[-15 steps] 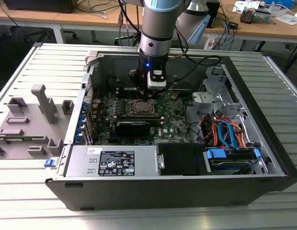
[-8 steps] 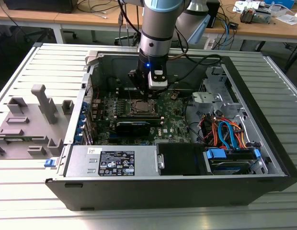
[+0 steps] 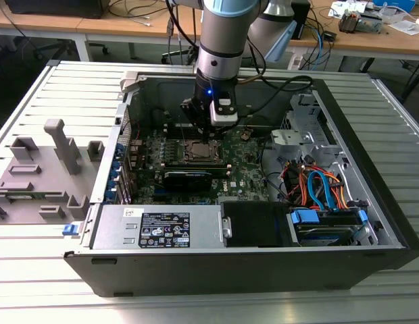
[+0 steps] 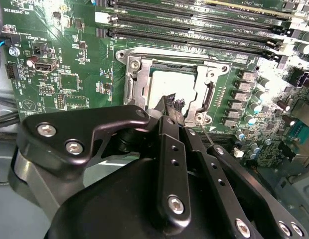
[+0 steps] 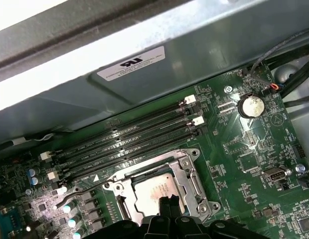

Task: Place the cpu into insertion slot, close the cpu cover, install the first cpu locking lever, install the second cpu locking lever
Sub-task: 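Install the first cpu locking lever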

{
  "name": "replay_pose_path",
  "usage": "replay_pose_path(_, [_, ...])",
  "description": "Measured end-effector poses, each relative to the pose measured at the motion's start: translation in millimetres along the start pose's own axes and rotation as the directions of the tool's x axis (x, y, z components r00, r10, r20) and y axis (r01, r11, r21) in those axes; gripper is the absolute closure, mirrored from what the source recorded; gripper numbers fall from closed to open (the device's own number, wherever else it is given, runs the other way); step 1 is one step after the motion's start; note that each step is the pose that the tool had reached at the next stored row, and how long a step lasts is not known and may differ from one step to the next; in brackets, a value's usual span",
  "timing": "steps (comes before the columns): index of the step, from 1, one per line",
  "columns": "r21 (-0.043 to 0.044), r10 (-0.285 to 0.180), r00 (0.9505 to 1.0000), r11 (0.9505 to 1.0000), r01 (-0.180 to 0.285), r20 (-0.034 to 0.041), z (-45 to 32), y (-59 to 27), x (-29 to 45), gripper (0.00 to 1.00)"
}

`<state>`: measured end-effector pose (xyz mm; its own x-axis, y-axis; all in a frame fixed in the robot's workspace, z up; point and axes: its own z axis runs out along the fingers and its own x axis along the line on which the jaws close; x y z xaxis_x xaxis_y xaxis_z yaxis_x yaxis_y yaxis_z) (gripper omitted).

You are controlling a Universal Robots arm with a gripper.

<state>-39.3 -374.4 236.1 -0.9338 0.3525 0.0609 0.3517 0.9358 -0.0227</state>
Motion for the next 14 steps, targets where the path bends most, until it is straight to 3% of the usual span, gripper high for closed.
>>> replay_pose_path(14, [0.0028, -0.047, 0.9989, 0.9989, 0.047, 0.001, 0.0, 0.0, 0.0, 0.89])
